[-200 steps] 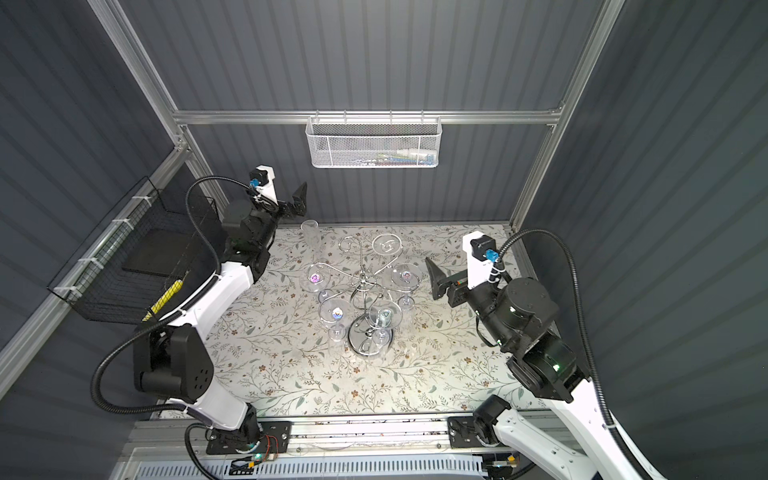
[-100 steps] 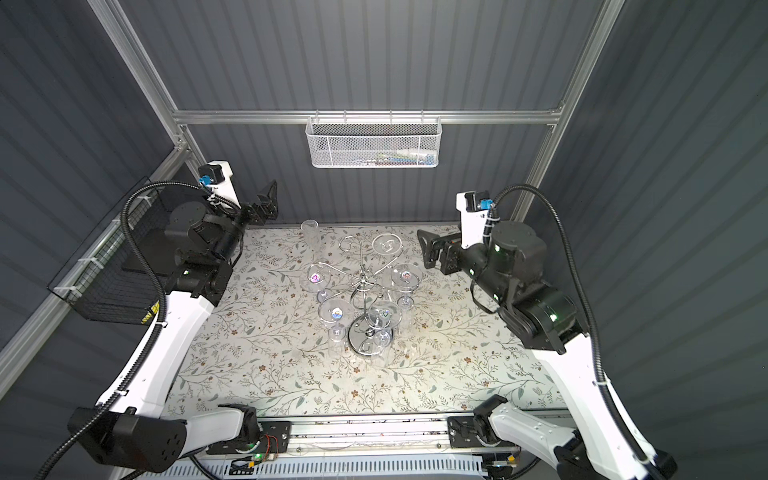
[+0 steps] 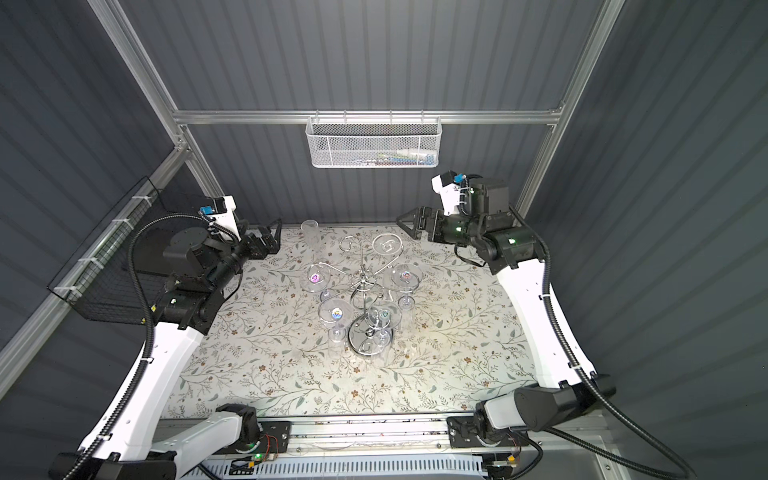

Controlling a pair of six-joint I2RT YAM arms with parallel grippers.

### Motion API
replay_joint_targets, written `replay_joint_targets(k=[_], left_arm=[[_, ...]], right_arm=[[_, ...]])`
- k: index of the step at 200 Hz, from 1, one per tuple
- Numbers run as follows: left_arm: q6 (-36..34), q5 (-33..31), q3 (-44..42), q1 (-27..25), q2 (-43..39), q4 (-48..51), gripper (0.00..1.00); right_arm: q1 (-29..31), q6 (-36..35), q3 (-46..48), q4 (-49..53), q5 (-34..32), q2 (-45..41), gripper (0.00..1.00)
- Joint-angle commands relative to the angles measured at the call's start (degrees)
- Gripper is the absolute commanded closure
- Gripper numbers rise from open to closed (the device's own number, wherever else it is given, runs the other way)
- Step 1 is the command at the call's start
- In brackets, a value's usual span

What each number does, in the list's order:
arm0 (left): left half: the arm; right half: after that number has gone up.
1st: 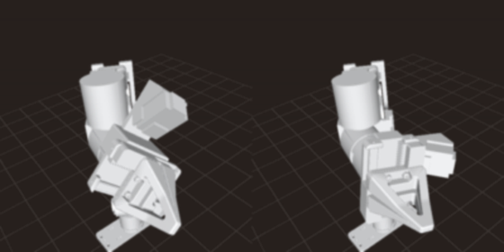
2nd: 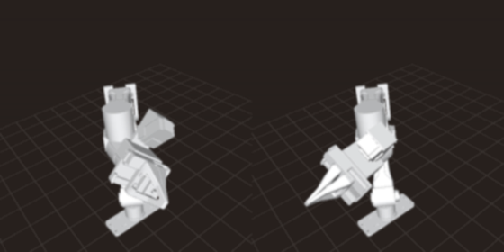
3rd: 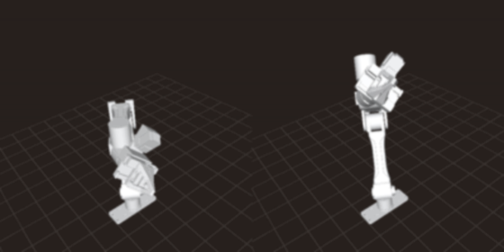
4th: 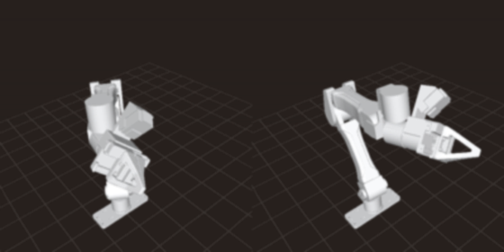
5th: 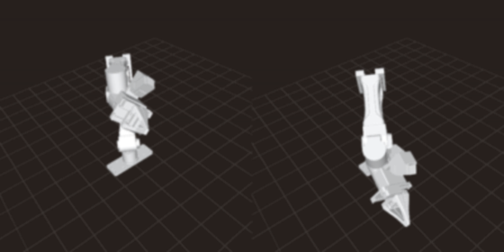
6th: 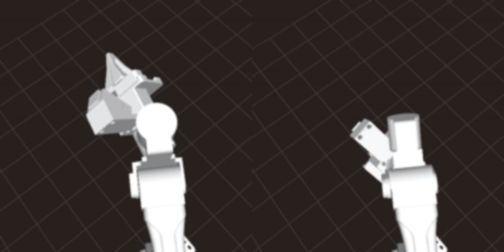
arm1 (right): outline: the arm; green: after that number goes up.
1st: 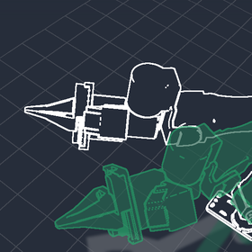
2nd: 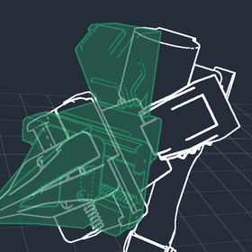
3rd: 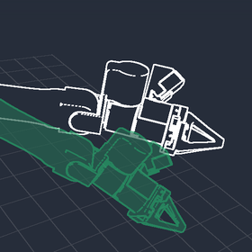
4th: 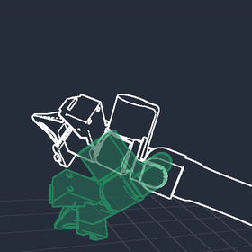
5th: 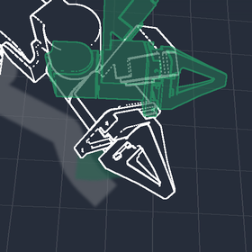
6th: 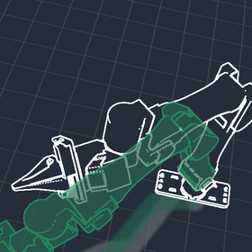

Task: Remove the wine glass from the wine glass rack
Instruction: 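Open and raise the left gripper while the right arm swings toward the rack, then rotate the right gripper sideways and reach toward a stemmed glass on the rack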

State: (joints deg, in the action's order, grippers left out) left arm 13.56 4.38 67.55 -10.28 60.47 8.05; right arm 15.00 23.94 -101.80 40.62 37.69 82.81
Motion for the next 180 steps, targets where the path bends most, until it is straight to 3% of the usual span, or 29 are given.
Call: replay_joint_targets(k=[1, 56, 132, 180], left_arm=[[2.8, 1.9, -2.0, 0.4, -1.4, 2.7, 0.0], [4.1, 2.1, -3.8, 0.4, -3.5, 4.5, 0.0], [5.5, 4.1, -6.8, 0.4, -6.2, 6.1, 0.0], [6.4, 5.0, -7.2, 0.4, -6.5, 6.2, 0.0]], right_arm=[[-0.8, 1.5, -2.5, 0.7, 6.6, 2.6, 0.01], [-1.7, -0.5, -8.2, 2.9, 15.4, 10.7, 0.02], [-1.7, -1.0, -14.6, 10.8, 23.7, 18.6, 0.49], [-1.5, -2.0, -14.9, 12.7, 27.4, 20.3, 0.56]])
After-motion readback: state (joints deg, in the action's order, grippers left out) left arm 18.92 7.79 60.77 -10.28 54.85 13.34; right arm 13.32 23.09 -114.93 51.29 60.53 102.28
